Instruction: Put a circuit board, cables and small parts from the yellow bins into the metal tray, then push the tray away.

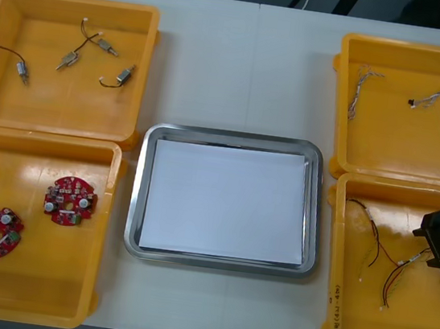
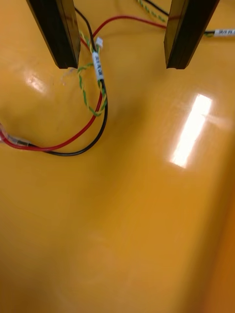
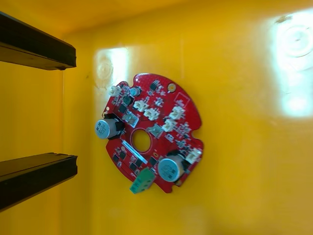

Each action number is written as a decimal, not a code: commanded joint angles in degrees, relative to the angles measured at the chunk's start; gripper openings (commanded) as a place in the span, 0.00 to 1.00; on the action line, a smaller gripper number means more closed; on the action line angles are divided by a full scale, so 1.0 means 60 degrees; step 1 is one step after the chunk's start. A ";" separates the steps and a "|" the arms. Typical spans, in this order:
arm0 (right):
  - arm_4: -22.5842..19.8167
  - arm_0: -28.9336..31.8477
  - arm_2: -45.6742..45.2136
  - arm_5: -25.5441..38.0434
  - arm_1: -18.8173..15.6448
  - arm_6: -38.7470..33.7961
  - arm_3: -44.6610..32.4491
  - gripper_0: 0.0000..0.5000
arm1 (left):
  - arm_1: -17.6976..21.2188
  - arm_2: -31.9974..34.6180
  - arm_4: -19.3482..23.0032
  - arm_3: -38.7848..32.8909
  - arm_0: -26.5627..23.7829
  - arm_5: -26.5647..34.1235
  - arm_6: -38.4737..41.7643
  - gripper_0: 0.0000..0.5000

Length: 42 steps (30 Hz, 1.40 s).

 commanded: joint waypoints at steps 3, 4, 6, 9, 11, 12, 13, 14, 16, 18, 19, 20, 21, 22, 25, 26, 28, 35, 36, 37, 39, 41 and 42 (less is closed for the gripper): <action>-0.0012 0.0298 0.0283 -0.0615 0.0093 0.0093 0.0422 1.00 | 0.0382 0.1249 0.0828 -0.0307 -0.0688 0.1018 -0.0392 1.00; -0.0027 0.0328 0.0298 -0.0615 0.0079 0.0064 0.0422 1.00 | 0.0382 0.1366 0.0857 -0.0322 -0.0790 0.1223 -0.0348 1.00; -0.0129 0.0357 0.0313 -0.0601 0.0093 0.0034 0.0422 1.00 | 0.0382 0.1542 0.0901 -0.0322 -0.0908 0.1472 -0.0275 1.00; -0.0525 0.0401 0.0313 -0.0542 0.0079 0.0005 0.0422 1.00 | 0.0367 0.1761 0.0916 -0.0307 -0.1025 0.1750 -0.0084 1.00; -0.0701 0.0401 0.0313 -0.0498 0.0079 -0.0039 0.0422 1.00 | 0.0382 0.1849 0.0916 -0.0337 -0.1083 0.1897 0.0296 1.00; -0.0701 0.0401 0.0327 -0.0483 0.0093 -0.0039 0.0422 1.00 | 0.0382 0.1849 0.0916 -0.0351 -0.1113 0.1911 0.0384 1.00; -0.0701 0.0401 0.0356 -0.0483 0.0093 -0.0039 0.0422 1.00 | 0.0382 0.1849 0.0916 -0.0380 -0.1127 0.1955 0.0575 1.00; -0.0686 0.0415 0.0371 -0.0498 0.0079 -0.0054 0.0422 1.00 | 0.0382 0.1849 0.0916 -0.0424 -0.1171 0.1985 0.0794 1.00; -0.0686 0.0445 0.0386 -0.0498 0.0093 -0.0054 0.0422 1.00 | 0.0382 0.1849 0.0916 -0.0483 -0.1259 0.2087 0.1073 1.00; -0.0686 0.0489 0.0386 -0.0498 0.0093 -0.0054 0.0422 1.00 | 0.0382 0.1849 0.0930 -0.0542 -0.1435 0.2322 0.1322 1.00; -0.0671 0.0503 0.0386 -0.0527 0.0079 -0.0039 0.0422 1.00 | 0.0367 0.1834 0.0945 -0.0556 -0.1567 0.2527 0.1454 1.00; -0.0642 0.0547 0.0386 -0.0571 0.0079 -0.0039 0.0422 1.00 | 0.0352 0.1820 0.0974 -0.0600 -0.1743 0.2761 0.1629 1.00; -0.0628 0.0562 0.0386 -0.0601 0.0079 -0.0039 0.0422 1.00 | 0.0338 0.1820 0.0989 -0.0615 -0.1801 0.2849 0.1703 1.00; -0.0584 0.0591 0.0386 -0.0659 0.0093 -0.0054 0.0422 1.00 | 0.0250 0.1820 0.1004 -0.0644 -0.1962 0.3069 0.1864 1.00; -0.0525 0.0694 0.0386 -0.0820 0.0079 -0.0039 0.0422 1.00 | -0.0102 0.1820 0.0901 -0.0820 -0.2299 0.3479 0.2274 1.00; -0.0496 0.0723 0.0400 -0.0864 0.0079 -0.0039 0.0437 1.00 | -0.0263 0.1820 0.0798 -0.0893 -0.2372 0.3567 0.2435 1.00; -0.0496 0.0738 0.0400 -0.0864 0.0079 -0.0024 0.0451 1.00 | -0.0468 0.1820 0.0681 -0.0952 -0.2431 0.3596 0.2655 1.00; -0.0481 0.0752 0.0444 -0.0864 0.0093 -0.0054 0.0437 1.00 | -0.1244 0.1864 0.0125 -0.0952 -0.2534 0.3596 0.2933 1.00; -0.0481 0.0782 0.0444 -0.0864 0.0093 -0.0054 0.0451 1.00 | -0.1420 0.1893 0.0022 -0.0966 -0.2548 0.3596 0.2977 1.00; -0.0481 0.0782 0.0444 -0.0879 0.0093 -0.0039 0.0437 1.00 | -0.1508 0.1908 -0.0022 -0.0966 -0.2548 0.3596 0.3021 1.00; -0.0481 0.0796 0.0488 -0.0879 0.0079 -0.0054 0.0451 1.00 | -0.1860 0.1922 -0.0271 -0.0952 -0.2577 0.3596 0.3124 1.00; -0.0481 0.0796 0.0503 -0.0879 0.0093 -0.0039 0.0451 1.00 | -0.2138 0.1922 -0.0461 -0.0952 -0.2621 0.3596 0.3211 1.00; -0.0481 0.0796 0.0503 -0.0879 0.0093 -0.0054 0.0437 0.80 | -0.2328 0.1922 -0.0593 -0.0952 -0.2636 0.3611 0.3270 1.00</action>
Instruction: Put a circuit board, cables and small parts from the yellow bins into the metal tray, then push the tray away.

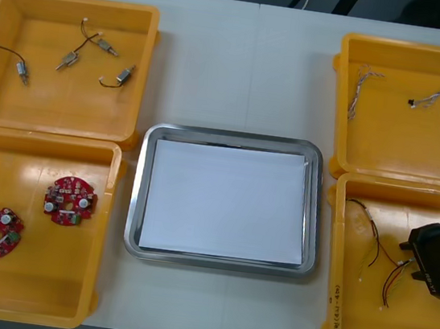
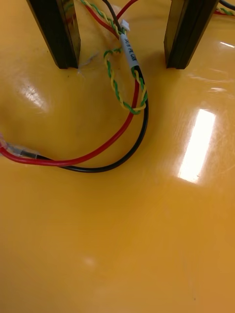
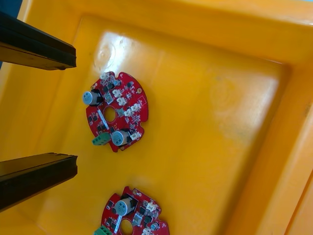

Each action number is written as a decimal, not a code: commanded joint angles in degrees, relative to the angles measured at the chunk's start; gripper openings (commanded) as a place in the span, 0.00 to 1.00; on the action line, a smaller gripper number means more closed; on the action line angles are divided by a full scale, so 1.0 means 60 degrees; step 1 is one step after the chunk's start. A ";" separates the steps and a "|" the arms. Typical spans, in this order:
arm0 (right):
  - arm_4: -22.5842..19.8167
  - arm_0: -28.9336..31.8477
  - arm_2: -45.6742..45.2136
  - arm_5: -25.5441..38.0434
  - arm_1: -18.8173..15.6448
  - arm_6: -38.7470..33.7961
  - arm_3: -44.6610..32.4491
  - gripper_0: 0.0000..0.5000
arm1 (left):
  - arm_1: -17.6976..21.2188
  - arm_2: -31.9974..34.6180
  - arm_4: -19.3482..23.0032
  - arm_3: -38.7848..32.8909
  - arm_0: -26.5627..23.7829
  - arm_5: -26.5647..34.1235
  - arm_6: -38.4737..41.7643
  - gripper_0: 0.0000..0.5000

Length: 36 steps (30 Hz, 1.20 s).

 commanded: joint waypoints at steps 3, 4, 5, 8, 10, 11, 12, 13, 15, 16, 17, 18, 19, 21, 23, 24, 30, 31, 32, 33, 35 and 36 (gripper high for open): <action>0.0067 0.0242 0.0209 -0.0092 0.0088 -0.0038 -0.0095 0.00 | -0.1167 0.0335 -0.0709 -0.0267 -0.0335 0.0095 0.0308 1.00; 0.0081 0.0242 0.0209 -0.0092 0.0073 -0.0038 -0.0095 0.00 | -0.1240 0.0335 -0.0767 -0.0267 -0.0335 0.0095 0.0352 1.00; 0.0081 0.0257 0.0209 -0.0092 0.0073 -0.0038 -0.0095 0.00 | -0.1386 0.0320 -0.0855 -0.0267 -0.0335 0.0095 0.0425 1.00; 0.0067 0.0242 0.0165 -0.0092 0.0088 -0.0023 -0.0095 0.00 | -0.1665 0.0217 -0.1119 -0.0267 -0.0335 0.0095 0.0733 1.00; 0.0008 0.0227 0.0033 -0.0092 0.0073 0.0006 -0.0139 0.00 | -0.1811 0.0042 -0.1339 -0.0267 -0.0349 0.0095 0.0997 1.00; -0.0006 0.0213 -0.0084 -0.0062 0.0073 0.0035 -0.0227 0.00 | -0.1884 -0.0075 -0.1529 -0.0267 -0.0364 0.0095 0.1143 1.00; -0.0036 0.0213 -0.0216 -0.0004 0.0058 0.0050 -0.0388 0.00 | -0.1958 -0.0193 -0.1719 -0.0267 -0.0364 0.0095 0.1260 1.00; -0.0050 0.0213 -0.0289 0.0055 0.0044 0.0065 -0.0476 0.00 | -0.2002 -0.0251 -0.1837 -0.0267 -0.0364 0.0095 0.1304 1.00; -0.0065 0.0198 -0.0494 0.0406 -0.0044 0.0050 -0.0988 0.00 | -0.2207 -0.0486 -0.2247 -0.0267 -0.0379 0.0095 0.1436 1.00; -0.0065 0.0198 -0.0568 0.0553 -0.0073 0.0035 -0.1135 0.00 | -0.2265 -0.0544 -0.2364 -0.0267 -0.0364 0.0095 0.1451 1.00; -0.0050 0.0169 -0.0685 0.0816 -0.0132 0.0006 -0.1428 0.00 | -0.2368 -0.0617 -0.2510 -0.0267 -0.0364 0.0080 0.1495 1.00; -0.0065 0.0154 -0.0817 0.1139 -0.0205 0.0006 -0.1721 0.00 | -0.2485 -0.0676 -0.2642 -0.0252 -0.0379 0.0080 0.1553 1.00; -0.0065 0.0140 -0.0919 0.1461 -0.0279 -0.0009 -0.2014 0.00 | -0.2602 -0.0735 -0.2730 -0.0252 -0.0379 0.0080 0.1582 1.00; -0.0080 0.0110 -0.1095 0.1930 -0.0396 -0.0009 -0.2453 0.00 | -0.2734 -0.0793 -0.2789 -0.0237 -0.0364 0.0066 0.1641 1.00; -0.0080 0.0110 -0.1168 0.2369 -0.0572 -0.0009 -0.2878 0.00 | -0.2851 -0.0867 -0.2833 -0.0179 -0.0364 0.0007 0.1700 1.00; -0.0065 0.0096 -0.1198 0.2647 -0.0689 -0.0009 -0.3186 0.00 | -0.2910 -0.0896 -0.2862 -0.0120 -0.0364 -0.0052 0.1729 1.00; -0.0285 0.0096 -0.1227 0.3051 -0.1494 0.0065 -0.4314 0.00 | -0.3027 -0.1101 -0.2950 0.0422 -0.0364 -0.0579 0.1817 1.00; -0.0475 0.0096 -0.1227 0.3051 -0.1670 0.0079 -0.4445 0.00 | -0.3027 -0.1130 -0.2950 0.0568 -0.0364 -0.0725 0.1831 1.00; -0.0607 0.0096 -0.1227 0.3051 -0.1743 0.0079 -0.4475 0.00 | -0.3027 -0.1159 -0.2965 0.0642 -0.0379 -0.0813 0.1831 1.00; -0.0885 0.0096 -0.1256 0.3051 -0.1890 0.0065 -0.4519 0.00 | -0.3027 -0.1203 -0.2950 0.0773 -0.0364 -0.0960 0.1846 1.00; -0.1339 0.0096 -0.1300 0.3051 -0.2124 0.0035 -0.4592 0.00 | -0.3027 -0.1306 -0.2994 0.0949 -0.0364 -0.1179 0.1861 1.00; -0.1662 0.0096 -0.1315 0.3051 -0.2329 0.0065 -0.4650 0.00 | -0.3027 -0.1365 -0.3009 0.1066 -0.0364 -0.1282 0.1890 1.00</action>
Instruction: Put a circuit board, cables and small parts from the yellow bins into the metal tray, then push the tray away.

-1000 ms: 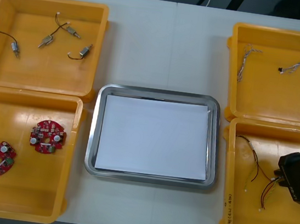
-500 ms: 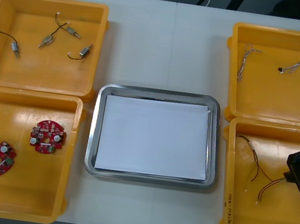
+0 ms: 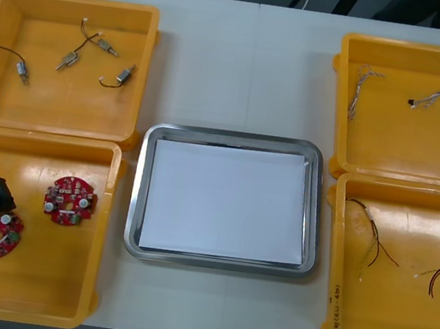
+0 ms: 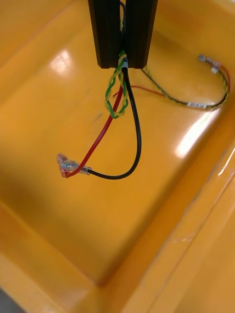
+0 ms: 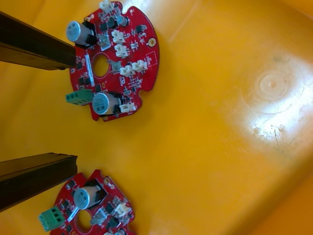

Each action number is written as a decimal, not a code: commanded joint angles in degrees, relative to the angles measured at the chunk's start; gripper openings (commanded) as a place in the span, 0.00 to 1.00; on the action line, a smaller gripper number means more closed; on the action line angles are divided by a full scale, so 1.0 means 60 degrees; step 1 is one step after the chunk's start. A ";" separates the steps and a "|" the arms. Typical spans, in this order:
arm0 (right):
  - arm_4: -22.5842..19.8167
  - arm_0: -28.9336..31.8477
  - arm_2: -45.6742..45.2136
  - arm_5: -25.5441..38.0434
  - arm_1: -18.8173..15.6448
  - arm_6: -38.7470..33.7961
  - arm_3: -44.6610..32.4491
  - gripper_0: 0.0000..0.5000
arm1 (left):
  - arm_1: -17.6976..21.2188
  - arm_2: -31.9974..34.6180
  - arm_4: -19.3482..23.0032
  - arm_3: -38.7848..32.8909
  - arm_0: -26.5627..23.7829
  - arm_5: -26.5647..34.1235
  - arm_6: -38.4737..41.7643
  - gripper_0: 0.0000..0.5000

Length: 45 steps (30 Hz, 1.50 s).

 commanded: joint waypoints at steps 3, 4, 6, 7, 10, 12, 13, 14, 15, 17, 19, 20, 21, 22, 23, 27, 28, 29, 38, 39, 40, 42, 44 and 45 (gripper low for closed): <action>-0.1610 0.0034 -0.0373 0.0065 -0.1278 0.0079 -0.0585 0.00 | -0.0132 -0.0395 -0.0132 0.0429 -0.0253 -0.0582 0.0644 1.00; -0.1961 0.0034 -0.0402 0.0065 -0.1454 0.0079 -0.0659 0.00 | -0.0132 -0.0439 -0.0161 0.0459 -0.0238 -0.0596 0.0659 1.00; -0.2416 -0.0025 -0.0388 0.0065 -0.1673 0.0122 -0.0732 0.00 | -0.0132 -0.0512 -0.0161 0.0488 -0.0180 -0.0655 0.0688 1.00; -0.2738 -0.0084 -0.0373 0.0065 -0.1805 0.0166 -0.0761 0.00 | -0.0132 -0.0570 -0.0190 0.0488 -0.0107 -0.0743 0.0718 1.00; -0.3529 -0.0303 -0.0314 0.0065 -0.2127 0.0415 -0.0805 0.00 | -0.0132 -0.0688 -0.0176 0.0488 0.0084 -0.0963 0.0732 1.00; -0.3939 -0.0464 -0.0256 0.0065 -0.2288 0.0884 -0.0834 0.00 | -0.0132 -0.0732 -0.0146 0.0488 0.0216 -0.1109 0.0732 1.00; -0.4159 -0.0567 -0.0227 0.0065 -0.2406 0.1206 -0.0864 0.00 | -0.0132 -0.0790 -0.0176 0.0488 0.0274 -0.1182 0.0732 1.00; -0.4393 -0.0670 -0.0168 0.0065 -0.2523 0.1499 -0.0864 0.00 | -0.0132 -0.0849 -0.0219 0.0488 0.0333 -0.1226 0.0732 1.00; -0.4481 -0.0728 -0.0139 0.0065 -0.2581 0.1631 -0.0864 0.00 | -0.0132 -0.0878 -0.0234 0.0488 0.0377 -0.1256 0.0732 1.00; -0.4759 -0.0860 -0.0021 0.0065 -0.2787 0.2027 -0.0864 0.00 | -0.0132 -0.0966 -0.0263 0.0488 0.0465 -0.1373 0.0732 1.00; -0.5096 -0.1109 0.0242 0.0065 -0.3138 0.2525 -0.0864 0.00 | -0.0132 -0.1010 -0.0278 0.0488 0.0597 -0.1446 0.0703 1.00; -0.5257 -0.1226 0.0359 0.0065 -0.3299 0.2803 -0.0878 0.00 | -0.0132 -0.1025 -0.0278 0.0488 0.0670 -0.1490 0.0688 1.00; -0.5331 -0.1285 0.0418 0.0065 -0.3387 0.2964 -0.0878 0.00 | -0.0132 -0.1025 -0.0278 0.0488 0.0699 -0.1505 0.0674 1.00; -0.5506 -0.1446 0.0550 0.0065 -0.3534 0.3287 -0.0908 0.00 | -0.0132 -0.1010 -0.0278 0.0488 0.0772 -0.1593 0.0630 1.00; -0.5682 -0.1592 0.0696 0.0065 -0.3651 0.3638 -0.0908 0.00 | -0.0132 -0.1025 -0.0293 0.0488 0.0860 -0.1680 0.0615 1.00; -0.6092 -0.2017 0.1063 0.0065 -0.3856 0.4678 -0.0908 0.00 | -0.0132 -0.1025 -0.0307 0.0488 0.1021 -0.1827 0.0571 1.00; -0.6180 -0.2164 0.1194 0.0065 -0.3885 0.5059 -0.0908 0.00 | -0.0132 -0.1025 -0.0293 0.0488 0.1080 -0.1871 0.0542 1.00; -0.6195 -0.2310 0.1312 0.0065 -0.3900 0.5425 -0.0908 0.00 | -0.0132 -0.1025 -0.0293 0.0488 0.1153 -0.1929 0.0527 1.00; -0.5858 -0.3277 0.2381 0.0065 -0.3914 0.7432 -0.0908 0.00 | -0.0147 -0.1259 -0.0527 0.0503 0.1212 -0.2047 0.0586 1.00; -0.5799 -0.3336 0.2483 0.0065 -0.3914 0.7535 -0.0922 0.00 | -0.0132 -0.1259 -0.0527 0.0503 0.1226 -0.2047 0.0586 1.00; -0.5682 -0.3482 0.2732 0.0065 -0.3914 0.7710 -0.0908 0.00 | -0.0132 -0.1274 -0.0527 0.0503 0.1212 -0.2047 0.0601 1.00; -0.5404 -0.3746 0.3245 0.0065 -0.3929 0.8077 -0.0922 0.00 | -0.0132 -0.1288 -0.0542 0.0532 0.1241 -0.2047 0.0601 1.00; -0.5184 -0.3965 0.3641 0.0065 -0.3914 0.8311 -0.0952 0.00 | -0.0176 -0.1317 -0.0586 0.0532 0.1270 -0.2047 0.0601 1.00; -0.5052 -0.4083 0.3904 0.0065 -0.3929 0.8472 -0.0952 0.00 | -0.0176 -0.1317 -0.0586 0.0517 0.1300 -0.2047 0.0586 1.00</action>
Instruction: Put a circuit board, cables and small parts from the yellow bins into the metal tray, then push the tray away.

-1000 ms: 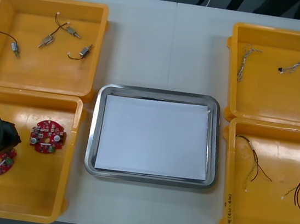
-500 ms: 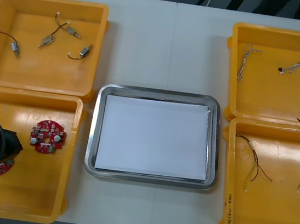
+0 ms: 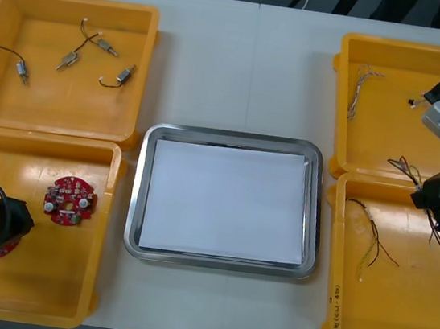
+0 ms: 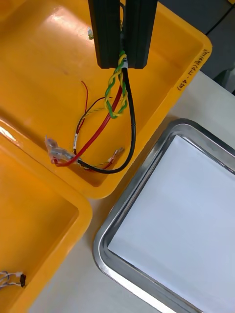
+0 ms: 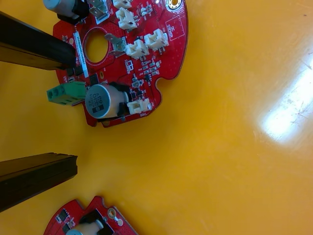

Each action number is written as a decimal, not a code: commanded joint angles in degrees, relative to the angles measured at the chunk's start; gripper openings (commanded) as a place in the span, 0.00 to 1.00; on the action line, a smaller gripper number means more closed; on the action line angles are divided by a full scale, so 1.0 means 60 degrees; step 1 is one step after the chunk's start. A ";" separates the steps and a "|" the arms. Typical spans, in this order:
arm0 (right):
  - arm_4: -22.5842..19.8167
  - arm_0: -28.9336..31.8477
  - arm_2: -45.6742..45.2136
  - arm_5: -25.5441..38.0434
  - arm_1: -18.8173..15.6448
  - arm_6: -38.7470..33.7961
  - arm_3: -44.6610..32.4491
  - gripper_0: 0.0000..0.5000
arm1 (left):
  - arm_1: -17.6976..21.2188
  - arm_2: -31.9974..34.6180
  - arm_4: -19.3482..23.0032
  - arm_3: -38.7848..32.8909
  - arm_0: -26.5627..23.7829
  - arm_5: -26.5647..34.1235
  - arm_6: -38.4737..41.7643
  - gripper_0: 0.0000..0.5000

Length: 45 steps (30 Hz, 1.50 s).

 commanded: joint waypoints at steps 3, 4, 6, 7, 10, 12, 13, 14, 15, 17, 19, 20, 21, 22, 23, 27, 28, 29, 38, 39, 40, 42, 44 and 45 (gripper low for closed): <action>0.0696 -0.1018 0.1570 0.0031 -0.0375 0.1242 -0.0268 0.00 | -0.0171 -0.0212 -0.0191 -0.0057 0.0415 -0.0144 0.0570 1.00; 0.0725 -0.1062 0.1673 0.0031 -0.0375 0.1315 -0.0268 0.00 | -0.0156 -0.0227 -0.0206 -0.0042 0.0429 -0.0174 0.0570 1.00; 0.0945 -0.1267 0.2069 0.0031 -0.0360 0.1622 -0.0268 0.00 | -0.0156 -0.0314 -0.0309 -0.0042 0.0459 -0.0247 0.0600 1.00; 0.1003 -0.1296 0.2171 0.0031 -0.0375 0.1710 -0.0268 0.00 | -0.0171 -0.0344 -0.0323 -0.0027 0.0459 -0.0276 0.0600 1.00; 0.1340 -0.1530 0.2684 0.0031 -0.0375 0.2077 -0.0268 0.00 | -0.0171 -0.0373 -0.0382 -0.0027 0.0459 -0.0276 0.0614 1.00; 0.1633 -0.1721 0.3079 0.0031 -0.0375 0.2282 -0.0254 0.00 | -0.0156 -0.0373 -0.0411 -0.0027 0.0459 -0.0276 0.0629 1.00; 0.1692 -0.1765 0.3167 0.0031 -0.0375 0.2282 -0.0254 0.00 | -0.0156 -0.0373 -0.0411 -0.0027 0.0459 -0.0276 0.0614 1.00; 0.1794 -0.1867 0.3343 0.0031 -0.0375 0.2282 -0.0254 0.00 | -0.0156 -0.0373 -0.0397 0.0002 0.0459 -0.0276 0.0614 1.00; 0.1882 -0.1955 0.3519 0.0031 -0.0375 0.2282 -0.0239 0.00 | -0.0171 -0.0373 -0.0397 0.0002 0.0459 -0.0291 0.0614 1.00; 0.1926 -0.2116 0.3782 0.0031 -0.0375 0.2282 -0.0180 0.00 | -0.0156 -0.0373 -0.0397 0.0061 0.0459 -0.0320 0.0600 1.00; 0.1941 -0.2292 0.4002 0.0031 -0.0375 0.2282 -0.0034 0.00 | -0.0156 -0.0373 -0.0426 0.0061 0.0459 -0.0349 0.0600 1.00; 0.1926 -0.2395 0.4090 0.0031 -0.0360 0.2282 0.0039 0.00 | -0.0156 -0.0388 -0.0426 0.0061 0.0459 -0.0349 0.0600 1.00; 0.1912 -0.2453 0.4134 0.0031 -0.0375 0.2282 0.0113 0.00 | -0.0156 -0.0373 -0.0441 0.0061 0.0459 -0.0349 0.0614 1.00; 0.1897 -0.2512 0.4134 0.0031 -0.0375 0.2282 0.0142 0.00 | -0.0171 -0.0388 -0.0455 0.0061 0.0459 -0.0364 0.0614 1.00; 0.1838 -0.2556 0.4134 0.0031 -0.0375 0.2296 0.0201 0.00 | -0.0171 -0.0373 -0.0455 0.0061 0.0459 -0.0364 0.0614 1.00; 0.1677 -0.2673 0.4134 0.0031 -0.0375 0.2326 0.0391 0.00 | -0.0156 -0.0373 -0.0470 0.0148 0.0459 -0.0452 0.0585 1.00; 0.1663 -0.2673 0.4134 0.0031 -0.0375 0.2326 0.0420 0.00 | -0.0156 -0.0388 -0.0470 0.0163 0.0459 -0.0452 0.0585 1.00; 0.1633 -0.2673 0.4134 0.0031 -0.0375 0.2355 0.0464 0.00 | -0.0156 -0.0388 -0.0455 0.0192 0.0459 -0.0481 0.0585 1.00; 0.1516 -0.2673 0.4134 0.0031 -0.0360 0.2443 0.0523 0.00 | -0.0171 -0.0373 -0.0470 0.0207 0.0444 -0.0511 0.0570 0.55; 0.1516 -0.2673 0.4134 0.0031 -0.0375 0.2443 0.0523 0.00 | -0.0171 -0.0388 -0.0470 0.0207 0.0444 -0.0511 0.0570 0.40; 0.1516 -0.2658 0.4134 0.0031 -0.0360 0.2443 0.0523 0.00 | -0.0156 -0.0388 -0.0455 0.0207 0.0444 -0.0511 0.0570 0.02; 0.1516 -0.2658 0.4134 0.0031 -0.0360 0.2457 0.0537 0.00 | -0.0156 -0.0388 -0.0455 0.0207 0.0444 -0.0511 0.0556 0.00; 0.1516 -0.2658 0.4134 0.0031 -0.0360 0.2457 0.0523 0.00 | -0.0156 -0.0402 -0.0499 0.0207 0.0444 -0.0511 0.0541 0.00; 0.1516 -0.2658 0.4134 0.0031 -0.0360 0.2457 0.0537 0.00 | -0.0171 -0.0417 -0.0528 0.0207 0.0444 -0.0511 0.0541 0.00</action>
